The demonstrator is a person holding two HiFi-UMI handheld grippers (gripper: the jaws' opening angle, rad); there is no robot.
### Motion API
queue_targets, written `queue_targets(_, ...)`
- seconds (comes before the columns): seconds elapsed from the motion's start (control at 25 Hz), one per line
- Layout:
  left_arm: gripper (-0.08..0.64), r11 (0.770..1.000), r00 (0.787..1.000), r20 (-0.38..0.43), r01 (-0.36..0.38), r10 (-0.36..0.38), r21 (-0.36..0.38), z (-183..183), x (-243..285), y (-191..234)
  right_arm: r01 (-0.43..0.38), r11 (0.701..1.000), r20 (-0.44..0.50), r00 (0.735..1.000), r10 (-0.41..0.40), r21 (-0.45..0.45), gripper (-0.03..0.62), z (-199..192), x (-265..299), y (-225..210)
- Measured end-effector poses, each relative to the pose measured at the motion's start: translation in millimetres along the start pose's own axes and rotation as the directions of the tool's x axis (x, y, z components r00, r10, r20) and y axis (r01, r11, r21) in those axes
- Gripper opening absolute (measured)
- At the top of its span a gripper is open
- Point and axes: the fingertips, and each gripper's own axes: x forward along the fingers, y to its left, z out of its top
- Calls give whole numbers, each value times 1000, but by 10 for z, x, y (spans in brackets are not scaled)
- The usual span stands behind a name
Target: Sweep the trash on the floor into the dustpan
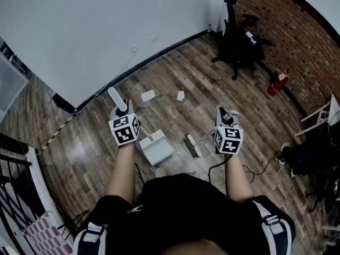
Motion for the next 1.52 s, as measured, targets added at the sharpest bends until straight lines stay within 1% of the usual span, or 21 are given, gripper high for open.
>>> queue_targets(0.24, 61, 1000, 1000, 9, 0, 0, -26, -17, -9, -149, -4, 1000, 8, 1000, 4, -1, 37, 26, 30, -102)
queue_targets(0.56, 61, 999, 999, -1, 47, -47, -1, -67, 1, -117, 21, 1000, 20, 1000, -20, -11, 37, 91, 92, -29)
queue_targets(0.72, 61, 999, 999, 2, 53, -53, 3, -39, 34, 14, 33, 999, 20, 999, -33, -9, 37, 136, 139, 29)
queue_targets(0.96, 61, 997, 997, -2, 79, -79, -1, -7, 154, 337, 84, 996, 28, 996, -84, 7, 37, 262, 213, 129)
queue_targets(1.08, 61, 996, 996, -3, 88, -88, -7, 33, 242, 545, 102, 995, 40, 994, -101, -11, 37, 402, 242, 250)
queue_targets(1.2, 61, 994, 994, -17, 109, -109, -4, -1, 363, 705, 141, 989, 51, 989, -139, -34, 37, 527, 243, 330)
queue_targets(1.36, 63, 991, 990, -38, 134, -133, 13, -81, 555, 817, 179, 983, 53, 983, -177, -28, 37, 585, 262, 338)
queue_targets(1.52, 63, 991, 991, -45, 130, -129, 23, -101, 756, 844, 192, 981, 36, 981, -192, -8, 37, 548, 406, 254)
